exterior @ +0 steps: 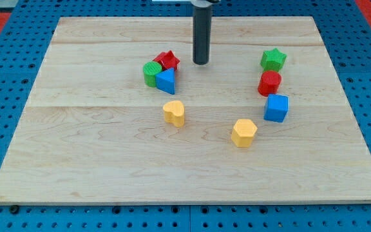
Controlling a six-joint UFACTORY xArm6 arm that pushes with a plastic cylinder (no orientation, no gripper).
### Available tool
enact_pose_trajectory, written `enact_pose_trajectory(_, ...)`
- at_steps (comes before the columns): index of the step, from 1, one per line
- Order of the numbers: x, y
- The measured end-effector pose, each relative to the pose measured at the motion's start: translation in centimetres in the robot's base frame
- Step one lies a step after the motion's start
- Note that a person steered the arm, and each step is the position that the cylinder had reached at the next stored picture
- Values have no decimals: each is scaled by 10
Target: Separate the red star from the green circle
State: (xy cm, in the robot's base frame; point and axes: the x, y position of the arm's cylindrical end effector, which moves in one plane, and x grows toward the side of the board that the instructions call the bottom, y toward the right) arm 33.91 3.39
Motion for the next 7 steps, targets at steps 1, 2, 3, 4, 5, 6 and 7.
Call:
enact_pose_trajectory(1, 13, -27)
enact_pose_trajectory(2, 13, -70)
enact_pose_trajectory(3, 9, -73)
enact_pose_trajectory(4, -4, -74)
enact_pose_trajectory(5, -7, -79)
enact_pose_trajectory(6, -9, -76)
enact_pose_trajectory(7, -9, -76)
